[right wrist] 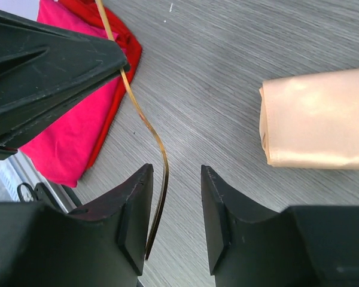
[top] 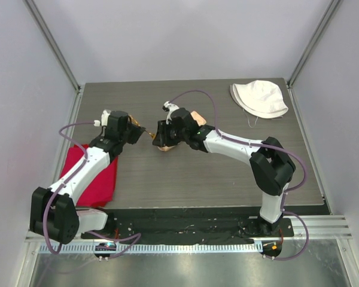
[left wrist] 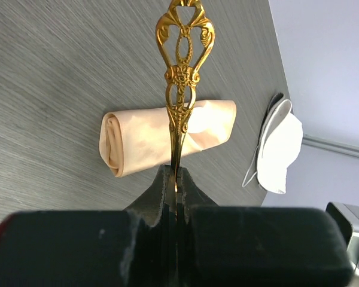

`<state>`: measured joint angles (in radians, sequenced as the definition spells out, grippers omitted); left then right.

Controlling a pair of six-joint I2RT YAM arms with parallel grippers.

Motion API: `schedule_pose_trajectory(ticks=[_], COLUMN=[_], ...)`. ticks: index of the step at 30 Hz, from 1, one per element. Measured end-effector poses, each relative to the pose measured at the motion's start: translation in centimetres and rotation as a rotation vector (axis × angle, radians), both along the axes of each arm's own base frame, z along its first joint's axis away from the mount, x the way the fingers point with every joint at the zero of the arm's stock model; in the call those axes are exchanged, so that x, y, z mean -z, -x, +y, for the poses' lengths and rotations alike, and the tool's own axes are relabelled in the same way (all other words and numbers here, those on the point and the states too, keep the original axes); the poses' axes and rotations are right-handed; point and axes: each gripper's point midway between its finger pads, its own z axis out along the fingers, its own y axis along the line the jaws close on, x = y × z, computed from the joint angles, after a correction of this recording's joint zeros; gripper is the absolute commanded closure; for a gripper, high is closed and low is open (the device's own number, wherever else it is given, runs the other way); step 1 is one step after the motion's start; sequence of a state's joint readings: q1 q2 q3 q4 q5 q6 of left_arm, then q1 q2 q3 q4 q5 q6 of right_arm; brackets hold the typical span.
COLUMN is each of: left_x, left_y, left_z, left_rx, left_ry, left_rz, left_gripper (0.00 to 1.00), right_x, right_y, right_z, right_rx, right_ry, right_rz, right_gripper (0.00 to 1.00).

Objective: Fold the napkin into a case and place the utensils inside
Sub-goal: Pass from the left arm to the right, then pass from the right arm to the left

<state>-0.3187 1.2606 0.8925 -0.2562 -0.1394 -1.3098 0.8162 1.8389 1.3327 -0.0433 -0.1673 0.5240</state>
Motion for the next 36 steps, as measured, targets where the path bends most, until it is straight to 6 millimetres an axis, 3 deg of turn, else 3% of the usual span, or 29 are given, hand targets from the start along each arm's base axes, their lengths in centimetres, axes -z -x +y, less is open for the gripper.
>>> schedule_pose_trajectory(ticks=[1,5,7,8,10,11,12,14,18,20,22,27,33,36], left_x=[0.0,0.1,0.1,0.0,-0.1,-0.1,-0.1,-0.4,-1.9,-2.5,-3.3,-4.8,-1.3,-0.1], left_y=[0.1,0.1,0.4,0.7,0.8,1.1,1.3,1.9,2.9,4.1,5.1,7.0,10.3,11.9], left_z=[0.0,0.0,-0.2,-0.3,-0.5,-0.7,-0.8,-0.9,-0.8,-0.6,-0.9,-4.4,-6.9,-7.9], left_rx=[-0.001,-0.003,0.009,0.023,0.06,0.088,0.114,0.19,0.344,0.443,0.545,0.878,1.157,1.233], left_ry=[0.0,0.009,0.016,0.016,-0.004,-0.019,-0.039,-0.103,-0.231,-0.316,-0.364,-0.344,-0.255,-0.197], left_rz=[-0.001,0.0,0.005,0.005,-0.003,0.002,0.006,0.023,-0.022,-0.059,-0.113,-0.215,-0.163,-0.132], left_gripper=[1.0,1.0,0.99,0.85,0.71,0.4,0.23,0.11,0.14,0.08,0.09,0.08,0.07,0.07], right_x=[0.1,-0.3,-0.2,0.1,-0.1,-0.2,-0.2,0.0,1.4,2.0,2.4,3.6,4.3,3.6], right_y=[0.0,-0.1,-0.5,-0.7,-0.9,-0.9,-0.9,-0.7,0.7,1.6,2.6,6.5,11.0,12.2], right_z=[0.1,0.5,0.0,-0.4,-1.1,-1.3,-1.5,-2.1,-3.9,-4.8,-5.7,-7.1,-9.4,-10.4], right_rx=[-0.01,-0.061,-0.059,-0.064,-0.112,-0.136,-0.159,-0.207,-0.339,-0.41,-0.486,-0.676,-0.803,-0.815], right_ry=[0.004,0.016,0.038,0.054,0.071,0.086,0.094,0.12,0.203,0.237,0.261,0.292,0.315,0.325], right_rz=[0.002,-0.012,-0.024,-0.022,-0.026,-0.037,-0.047,-0.057,-0.062,-0.06,-0.054,-0.003,0.089,0.098], right_gripper=[0.69,0.97,0.99,0.99,0.99,0.99,0.99,0.99,0.99,0.99,0.99,0.99,0.97,0.97])
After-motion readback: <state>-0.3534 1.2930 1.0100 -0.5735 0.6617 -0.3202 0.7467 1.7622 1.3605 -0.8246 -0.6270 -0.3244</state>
